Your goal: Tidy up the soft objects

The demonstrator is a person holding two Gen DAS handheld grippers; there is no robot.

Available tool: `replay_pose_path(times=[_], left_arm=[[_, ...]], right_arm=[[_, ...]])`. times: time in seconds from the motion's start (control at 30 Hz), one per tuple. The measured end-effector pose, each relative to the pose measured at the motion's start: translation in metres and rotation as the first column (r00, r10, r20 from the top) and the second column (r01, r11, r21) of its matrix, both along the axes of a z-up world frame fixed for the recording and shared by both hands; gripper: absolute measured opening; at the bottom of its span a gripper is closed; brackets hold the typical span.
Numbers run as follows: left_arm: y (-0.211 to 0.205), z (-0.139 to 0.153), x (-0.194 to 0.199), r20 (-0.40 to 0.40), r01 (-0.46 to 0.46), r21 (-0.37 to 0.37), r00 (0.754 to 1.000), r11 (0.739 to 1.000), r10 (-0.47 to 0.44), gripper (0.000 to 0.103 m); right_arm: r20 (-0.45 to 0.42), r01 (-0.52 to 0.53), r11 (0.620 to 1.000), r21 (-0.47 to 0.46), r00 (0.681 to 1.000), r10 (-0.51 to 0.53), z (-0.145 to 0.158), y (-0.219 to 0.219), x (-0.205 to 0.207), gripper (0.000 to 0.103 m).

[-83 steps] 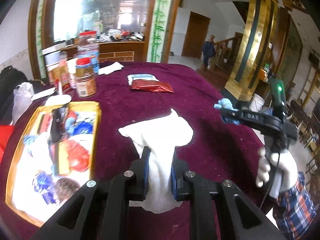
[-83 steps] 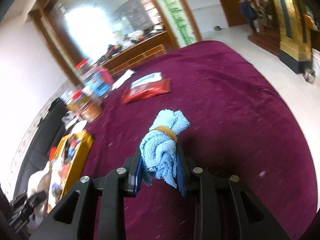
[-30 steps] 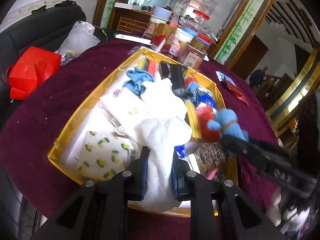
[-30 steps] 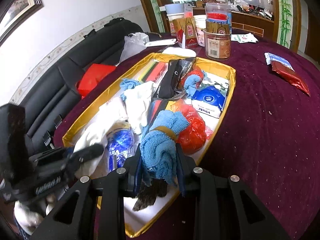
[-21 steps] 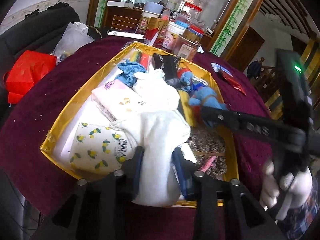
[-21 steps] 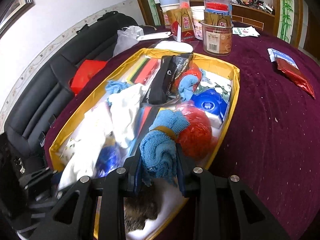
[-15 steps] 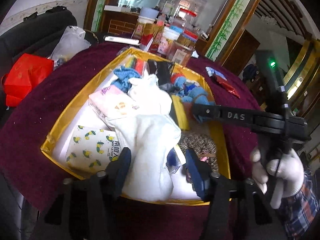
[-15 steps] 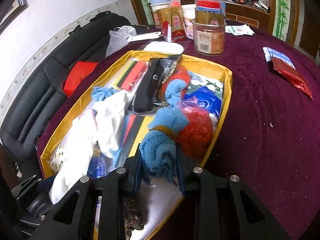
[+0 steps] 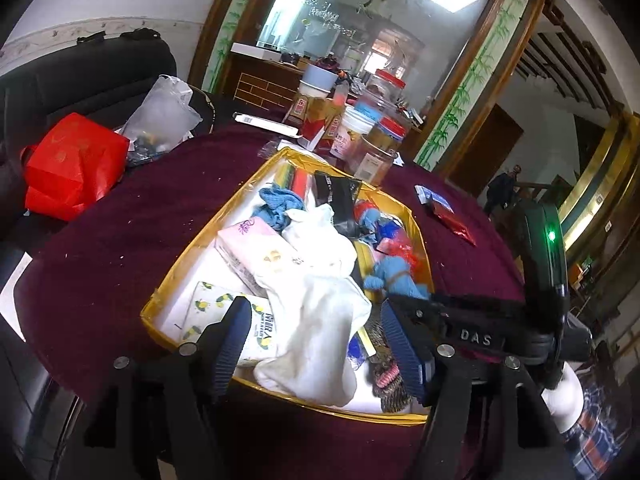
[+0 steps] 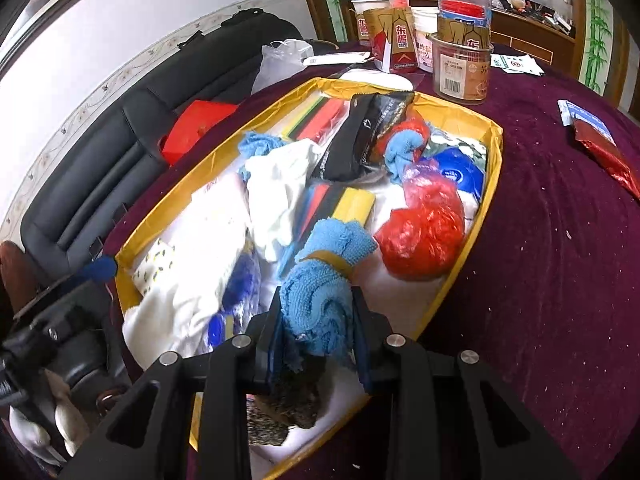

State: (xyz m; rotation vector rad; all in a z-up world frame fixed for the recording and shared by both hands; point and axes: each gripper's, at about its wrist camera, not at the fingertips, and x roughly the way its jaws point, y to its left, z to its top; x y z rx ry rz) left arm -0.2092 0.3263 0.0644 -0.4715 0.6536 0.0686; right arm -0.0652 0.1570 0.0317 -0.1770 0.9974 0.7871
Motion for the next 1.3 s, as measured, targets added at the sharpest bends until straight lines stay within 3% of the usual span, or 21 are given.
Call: replay_pose_path(times=[0.13,0.23,0.33,0.37,0.43,0.47,0.5,0.53,0.57,0.6,0.67,0.73,0.83,1.0,1.3], left_arm=[[0.0,-0.001,0.001,0.002,-0.009,-0.009,1.0,1.0,0.009,0.071],[-0.003,0.006,-0.005,0.032,-0.019,0.029,0.999,0.999,0.018,0.072],[-0.003,0.022,-0.016,0.102,-0.095,0.086,0.991,0.992,0.086,0.084],[-0.004,0.029,-0.022,0.125,-0.162,0.124,0.981,0.979,0.147,0.092],[-0.01,0.047,-0.039,0.199,-0.327,0.21,0.937,0.921,0.287,0.103],[-0.014,0.055,-0.048,0.261,-0.367,0.22,0.915,0.904,0.308,0.103],[-0.018,0.063,-0.058,0.333,-0.384,0.214,0.893,0.898,0.302,0.103],[-0.023,0.07,-0.068,0.411,-0.387,0.195,0.866,0.901,0.283,0.103],[-0.025,0.071,-0.071,0.437,-0.388,0.183,0.855,0.903,0.279,0.103],[-0.026,0.071,-0.069,0.447,-0.395,0.177,0.848,0.902,0.284,0.103],[-0.027,0.071,-0.052,0.385,-0.39,0.213,0.876,0.896,0.29,0.103],[-0.031,0.063,-0.033,0.268,-0.363,0.265,0.917,0.893,0.294,0.103],[-0.05,0.052,-0.015,0.182,-0.34,0.364,0.939,0.867,0.292,0.103],[-0.074,0.042,-0.015,0.144,-0.315,0.402,0.949,0.86,0.28,0.103],[-0.095,0.039,-0.005,0.1,-0.287,0.458,0.957,0.841,0.272,0.103]], right_arm=[[0.048,0.051,0.998,-0.02,0.998,-0.05,0.002,-0.004,0.006,0.036],[0.074,0.072,0.997,-0.013,0.995,-0.071,0.009,-0.009,0.006,0.047],[0.129,0.097,0.995,0.027,0.987,-0.099,0.026,-0.019,-0.003,0.052],[0.156,0.104,0.994,0.044,0.982,-0.109,0.033,-0.024,-0.007,0.052],[0.235,0.125,0.988,0.086,0.962,-0.142,0.049,-0.036,-0.023,0.057],[0.27,0.136,0.985,0.101,0.95,-0.159,0.053,-0.04,-0.03,0.068],[0.33,0.16,0.978,0.132,0.924,-0.196,0.06,-0.049,-0.043,0.087],[0.364,0.177,0.972,0.153,0.905,-0.222,0.063,-0.055,-0.051,0.095],[0.393,0.196,0.965,0.174,0.885,-0.251,0.065,-0.06,-0.058,0.103],[0.415,0.213,0.959,0.186,0.868,-0.273,0.065,-0.065,-0.065,0.103],[0.42,0.22,0.961,0.17,0.866,-0.272,0.06,-0.066,-0.072,0.103],[0.405,0.219,0.965,0.146,0.876,-0.261,0.05,-0.068,-0.078,0.103],[0.422,0.214,0.969,0.121,0.873,-0.246,0.041,-0.068,-0.09,0.103],[0.455,0.18,0.981,0.065,0.87,-0.19,0.033,-0.066,-0.102,0.103],[0.43,0.217,0.971,0.1,0.871,-0.239,0.033,-0.089,-0.097,0.103]])
